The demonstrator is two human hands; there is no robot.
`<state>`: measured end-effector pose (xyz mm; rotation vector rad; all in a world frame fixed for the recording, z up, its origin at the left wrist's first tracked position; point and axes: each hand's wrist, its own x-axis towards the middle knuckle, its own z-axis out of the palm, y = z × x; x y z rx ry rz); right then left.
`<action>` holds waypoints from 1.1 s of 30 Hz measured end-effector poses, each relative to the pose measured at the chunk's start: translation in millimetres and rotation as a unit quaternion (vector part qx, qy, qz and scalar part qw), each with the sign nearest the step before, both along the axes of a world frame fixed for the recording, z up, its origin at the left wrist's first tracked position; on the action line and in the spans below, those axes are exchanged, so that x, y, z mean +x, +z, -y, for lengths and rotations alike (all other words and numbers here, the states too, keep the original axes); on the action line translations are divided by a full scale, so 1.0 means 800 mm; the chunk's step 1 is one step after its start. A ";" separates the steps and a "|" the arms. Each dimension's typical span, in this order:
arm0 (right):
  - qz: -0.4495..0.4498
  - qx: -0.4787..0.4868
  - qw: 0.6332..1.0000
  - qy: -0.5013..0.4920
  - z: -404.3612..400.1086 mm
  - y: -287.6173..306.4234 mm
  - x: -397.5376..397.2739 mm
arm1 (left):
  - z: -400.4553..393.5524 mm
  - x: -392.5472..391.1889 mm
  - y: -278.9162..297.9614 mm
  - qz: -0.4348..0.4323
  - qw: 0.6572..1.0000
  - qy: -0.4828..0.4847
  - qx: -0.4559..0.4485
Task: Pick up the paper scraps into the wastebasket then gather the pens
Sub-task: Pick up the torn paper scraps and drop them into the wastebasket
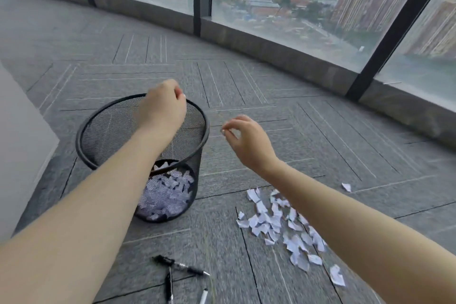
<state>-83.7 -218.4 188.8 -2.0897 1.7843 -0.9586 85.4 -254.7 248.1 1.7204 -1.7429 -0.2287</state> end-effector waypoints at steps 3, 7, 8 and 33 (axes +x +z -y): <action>0.049 0.052 0.992 -0.100 -0.042 -0.053 -0.090 | -0.011 -0.056 -0.009 0.011 0.994 -0.089 -0.058; 0.085 0.199 0.951 -0.221 -0.129 -0.156 -0.189 | -0.062 -0.143 -0.082 0.071 0.954 -0.291 -0.027; 0.089 0.222 0.941 -0.240 -0.150 -0.179 -0.204 | -0.076 -0.163 -0.108 0.096 0.939 -0.331 0.007; 0.102 0.294 0.905 -0.292 -0.300 -0.302 -0.284 | -0.236 -0.321 -0.350 0.185 0.867 -0.278 0.369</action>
